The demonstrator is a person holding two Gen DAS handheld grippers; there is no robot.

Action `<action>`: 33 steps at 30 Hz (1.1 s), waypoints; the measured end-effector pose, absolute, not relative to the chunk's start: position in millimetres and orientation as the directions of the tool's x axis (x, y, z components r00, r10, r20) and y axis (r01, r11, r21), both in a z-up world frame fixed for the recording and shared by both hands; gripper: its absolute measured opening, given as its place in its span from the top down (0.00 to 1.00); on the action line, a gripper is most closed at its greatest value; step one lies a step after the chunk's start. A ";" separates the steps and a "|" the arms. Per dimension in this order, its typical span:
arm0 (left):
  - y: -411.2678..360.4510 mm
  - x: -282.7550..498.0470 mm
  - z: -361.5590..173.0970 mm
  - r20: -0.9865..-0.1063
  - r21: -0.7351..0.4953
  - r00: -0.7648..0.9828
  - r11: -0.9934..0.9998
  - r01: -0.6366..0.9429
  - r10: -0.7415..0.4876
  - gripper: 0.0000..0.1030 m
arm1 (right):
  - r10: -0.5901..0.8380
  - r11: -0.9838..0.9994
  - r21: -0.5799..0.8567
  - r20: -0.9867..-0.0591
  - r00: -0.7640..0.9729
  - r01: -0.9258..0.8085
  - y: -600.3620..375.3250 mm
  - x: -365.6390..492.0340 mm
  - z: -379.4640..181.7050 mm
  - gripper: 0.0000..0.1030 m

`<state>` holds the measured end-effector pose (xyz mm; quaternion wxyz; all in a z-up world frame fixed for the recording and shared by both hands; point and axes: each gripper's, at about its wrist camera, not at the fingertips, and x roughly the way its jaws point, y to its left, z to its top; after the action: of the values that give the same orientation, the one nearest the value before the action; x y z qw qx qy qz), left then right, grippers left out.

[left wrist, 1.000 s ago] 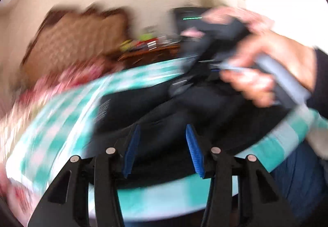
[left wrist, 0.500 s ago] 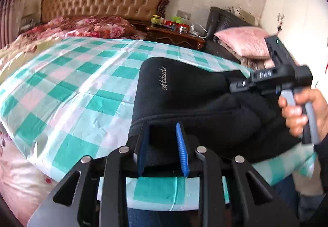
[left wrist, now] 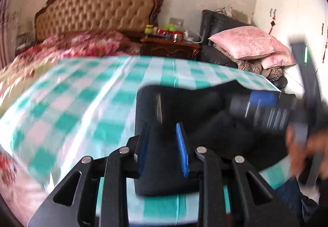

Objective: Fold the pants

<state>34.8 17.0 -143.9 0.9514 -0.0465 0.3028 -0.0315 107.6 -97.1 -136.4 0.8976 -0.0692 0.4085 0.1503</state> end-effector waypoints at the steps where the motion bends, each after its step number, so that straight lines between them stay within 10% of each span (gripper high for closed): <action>1: 18.1 45.2 -139.7 -0.582 -0.104 0.808 0.994 0.037 -0.091 0.76 | 0.199 0.948 -0.004 -0.773 0.602 -0.319 -94.9 110.1 -143.8 0.34; 13: 36.0 208.8 -187.7 -0.803 -0.146 0.564 0.982 0.124 -0.191 0.86 | 0.089 0.950 -0.119 -0.784 0.614 -0.289 -85.8 103.5 -174.8 0.33; 33: 26.0 51.9 -183.3 -0.722 -0.127 0.688 0.992 -0.026 -0.075 0.87 | 0.074 0.949 -0.137 -0.779 0.623 -0.283 -81.5 99.5 -176.7 0.30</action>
<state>51.9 26.0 -183.3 0.9164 -0.0634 0.3949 -0.0134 99.5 -81.5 -176.7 0.8921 -0.1239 0.4228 0.1000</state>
